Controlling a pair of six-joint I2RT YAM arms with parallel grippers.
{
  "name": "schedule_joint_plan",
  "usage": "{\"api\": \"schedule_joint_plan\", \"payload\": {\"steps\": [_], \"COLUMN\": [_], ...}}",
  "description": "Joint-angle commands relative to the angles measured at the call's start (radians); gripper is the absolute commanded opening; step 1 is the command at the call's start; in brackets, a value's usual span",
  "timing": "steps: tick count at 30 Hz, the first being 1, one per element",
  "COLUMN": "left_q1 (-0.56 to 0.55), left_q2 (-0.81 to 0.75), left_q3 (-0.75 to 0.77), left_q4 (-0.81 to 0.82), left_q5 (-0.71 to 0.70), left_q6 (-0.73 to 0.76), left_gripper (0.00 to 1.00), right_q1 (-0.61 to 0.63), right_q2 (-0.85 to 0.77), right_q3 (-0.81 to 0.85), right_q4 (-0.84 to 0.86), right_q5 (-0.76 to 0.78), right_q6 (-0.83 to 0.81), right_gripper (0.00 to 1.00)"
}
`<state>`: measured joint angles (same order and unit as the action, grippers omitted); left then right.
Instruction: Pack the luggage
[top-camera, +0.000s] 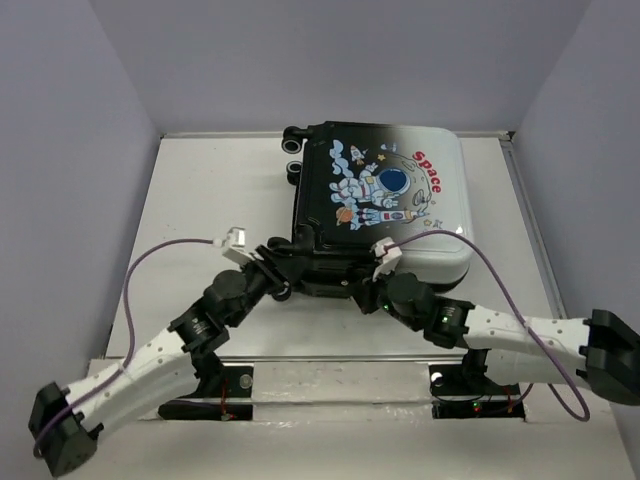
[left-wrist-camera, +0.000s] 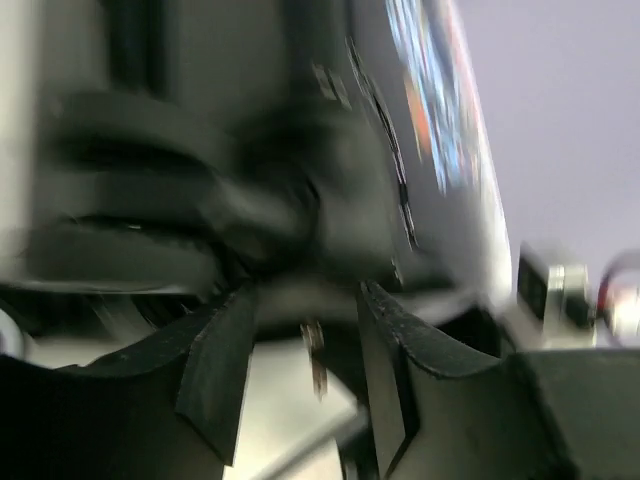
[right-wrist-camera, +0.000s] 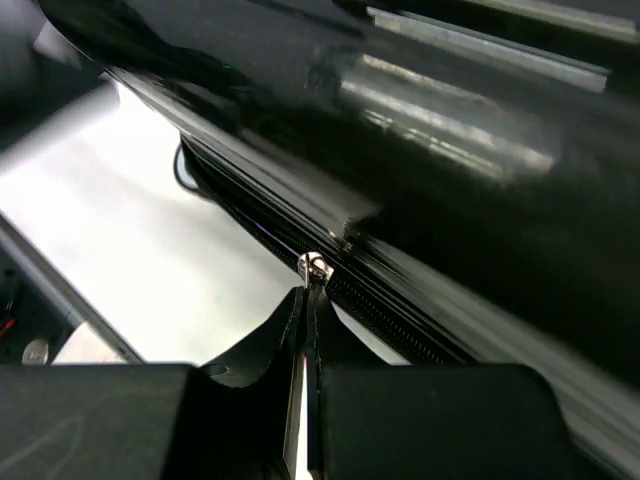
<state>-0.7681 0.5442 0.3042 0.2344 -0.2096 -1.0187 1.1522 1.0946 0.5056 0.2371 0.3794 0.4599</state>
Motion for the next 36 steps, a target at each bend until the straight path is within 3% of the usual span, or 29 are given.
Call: {"api": "schedule_joint_plan", "payload": {"steps": [1, 5, 7, 9, 13, 16, 19, 20, 22, 23, 25, 30, 36], "left_q1": [-0.253, -0.303, -0.303, -0.303, -0.303, -0.266, -0.070, 0.055, 0.156, 0.197, 0.276, 0.312, 0.316], "left_q2": [0.290, 0.474, 0.522, 0.531, 0.456, 0.367, 0.263, 0.231, 0.205, 0.191, 0.198, 0.290, 0.408], "left_q3": [0.137, 0.239, 0.285, 0.337, 0.421, 0.492, 0.490, 0.495, 0.498, 0.497, 0.510, 0.538, 0.575], "left_q4": [0.153, 0.275, 0.295, 0.283, 0.133, -0.096, -0.245, -0.350, -0.418, -0.452, -0.495, -0.486, -0.428], "left_q5": [0.026, 0.064, 0.090, 0.104, 0.056, -0.004, 0.102, 0.128, 0.197, 0.244, 0.320, 0.490, 0.576], "left_q6": [0.091, 0.115, 0.124, 0.152, 0.215, 0.274, 0.322, 0.375, 0.425, 0.477, 0.528, 0.643, 0.689], "left_gripper": [0.06, 0.06, 0.06, 0.06, 0.06, 0.06, 0.06, 0.16, 0.39, 0.61, 0.81, 0.95, 0.99], "right_q1": [-0.091, -0.091, -0.091, -0.040, 0.021, 0.030, 0.030, 0.030, 0.030, 0.030, 0.030, 0.030, 0.030], "right_q2": [-0.183, -0.184, -0.084, 0.023, 0.112, 0.068, -0.010, -0.066, -0.120, -0.145, -0.200, -0.268, -0.220], "right_q3": [-0.056, -0.076, -0.088, -0.090, -0.019, -0.027, -0.087, -0.097, -0.136, -0.148, -0.170, -0.187, -0.171], "right_q4": [-0.011, 0.020, 0.111, 0.267, 0.307, 0.275, 0.208, 0.183, 0.125, 0.113, 0.053, -0.021, 0.004], "right_q5": [-0.033, -0.131, -0.218, -0.211, -0.179, -0.128, -0.088, -0.077, -0.056, -0.053, -0.045, -0.056, -0.126], "right_q6": [-0.003, 0.000, 0.016, 0.040, 0.042, 0.081, 0.108, 0.124, 0.140, 0.148, 0.157, 0.166, 0.175], "right_gripper": [0.07, 0.07, 0.07, 0.07, 0.07, 0.07, 0.07, 0.07, 0.07, 0.07, 0.07, 0.07, 0.07]}}
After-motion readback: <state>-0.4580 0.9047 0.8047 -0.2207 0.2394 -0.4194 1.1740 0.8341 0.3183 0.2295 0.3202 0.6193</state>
